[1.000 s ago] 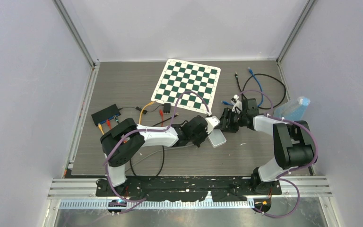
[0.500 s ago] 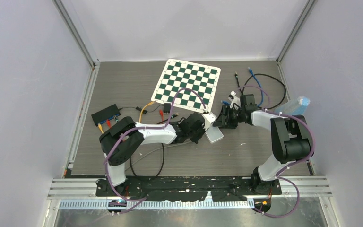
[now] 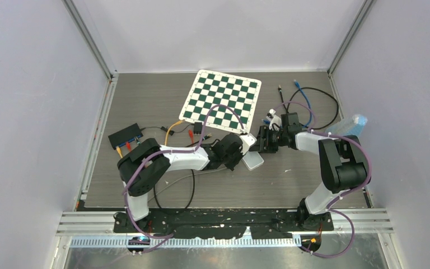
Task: Insert the plug into the switch port
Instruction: Insert the connector into the switch port.
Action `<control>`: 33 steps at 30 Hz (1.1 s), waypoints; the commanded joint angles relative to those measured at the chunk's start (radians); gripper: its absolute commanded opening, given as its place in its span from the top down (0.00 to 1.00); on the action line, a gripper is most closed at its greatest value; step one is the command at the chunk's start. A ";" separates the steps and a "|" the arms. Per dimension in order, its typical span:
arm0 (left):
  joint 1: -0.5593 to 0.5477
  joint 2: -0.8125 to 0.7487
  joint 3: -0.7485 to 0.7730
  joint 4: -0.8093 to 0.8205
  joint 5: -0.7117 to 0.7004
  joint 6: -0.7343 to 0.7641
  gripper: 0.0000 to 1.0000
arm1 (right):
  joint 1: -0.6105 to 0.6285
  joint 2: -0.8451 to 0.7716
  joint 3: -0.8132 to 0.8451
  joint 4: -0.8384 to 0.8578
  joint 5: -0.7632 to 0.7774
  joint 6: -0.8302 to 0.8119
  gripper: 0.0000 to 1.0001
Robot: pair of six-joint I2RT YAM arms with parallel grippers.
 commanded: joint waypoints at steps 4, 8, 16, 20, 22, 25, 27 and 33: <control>0.003 -0.069 0.000 -0.005 -0.043 -0.012 1.00 | -0.015 -0.054 -0.016 -0.086 0.056 -0.002 0.44; 0.002 -0.122 -0.057 -0.043 -0.034 -0.011 1.00 | -0.059 -0.086 0.030 -0.117 0.074 -0.016 0.40; 0.003 -0.172 -0.093 -0.106 -0.066 -0.021 1.00 | -0.060 -0.099 0.084 -0.137 0.031 -0.047 0.35; 0.004 -0.192 -0.124 -0.073 -0.020 -0.030 1.00 | -0.041 -0.079 0.102 -0.119 -0.007 -0.053 0.36; 0.005 -0.207 -0.138 -0.064 0.006 -0.055 1.00 | -0.018 -0.073 0.119 -0.120 -0.012 -0.062 0.36; 0.006 -0.215 -0.108 -0.151 -0.016 -0.123 1.00 | 0.019 -0.070 0.129 -0.112 0.013 -0.070 0.36; 0.002 -0.211 -0.097 -0.182 -0.050 -0.156 1.00 | 0.042 -0.057 0.149 -0.111 0.016 -0.080 0.36; -0.007 -0.215 -0.172 -0.057 -0.101 -0.161 1.00 | 0.139 0.036 0.246 -0.154 0.024 -0.114 0.35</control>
